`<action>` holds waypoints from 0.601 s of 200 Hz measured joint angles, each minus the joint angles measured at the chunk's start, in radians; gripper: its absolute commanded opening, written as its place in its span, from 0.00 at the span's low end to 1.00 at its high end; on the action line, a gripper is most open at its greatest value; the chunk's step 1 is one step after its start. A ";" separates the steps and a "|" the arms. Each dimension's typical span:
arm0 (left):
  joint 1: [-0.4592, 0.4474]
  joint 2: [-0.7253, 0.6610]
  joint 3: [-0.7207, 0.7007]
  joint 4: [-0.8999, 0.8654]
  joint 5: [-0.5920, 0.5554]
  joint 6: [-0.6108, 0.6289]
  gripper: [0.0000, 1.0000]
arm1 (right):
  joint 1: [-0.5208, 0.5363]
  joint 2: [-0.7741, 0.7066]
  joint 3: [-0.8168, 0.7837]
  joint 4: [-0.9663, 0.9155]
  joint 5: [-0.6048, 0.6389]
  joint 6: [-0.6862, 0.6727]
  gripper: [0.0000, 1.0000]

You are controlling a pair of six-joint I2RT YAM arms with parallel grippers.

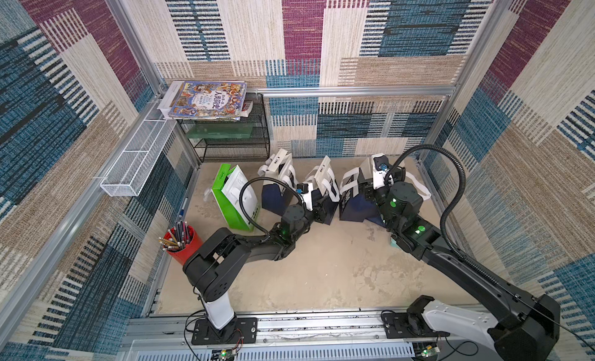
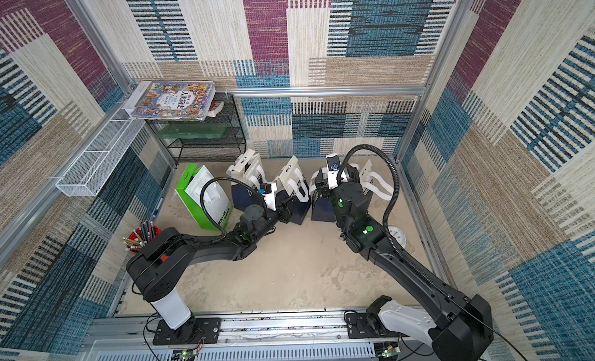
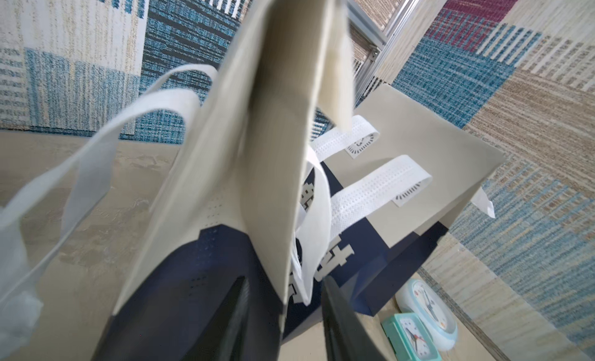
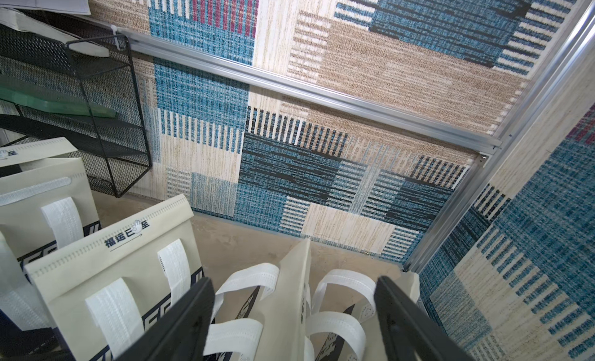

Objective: Open the takeout bag
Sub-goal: Pick up the takeout bag at the center of the board.

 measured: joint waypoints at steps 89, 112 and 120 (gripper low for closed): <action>-0.022 0.128 0.037 0.124 -0.024 0.005 0.16 | -0.043 0.011 -0.179 0.401 -0.069 -0.168 0.80; -0.023 0.144 0.044 0.135 -0.023 0.005 0.00 | -0.046 0.032 -0.197 0.469 -0.140 -0.228 0.79; -0.023 0.144 0.045 0.135 -0.023 0.010 0.00 | -0.048 0.039 -0.212 0.490 -0.168 -0.250 0.79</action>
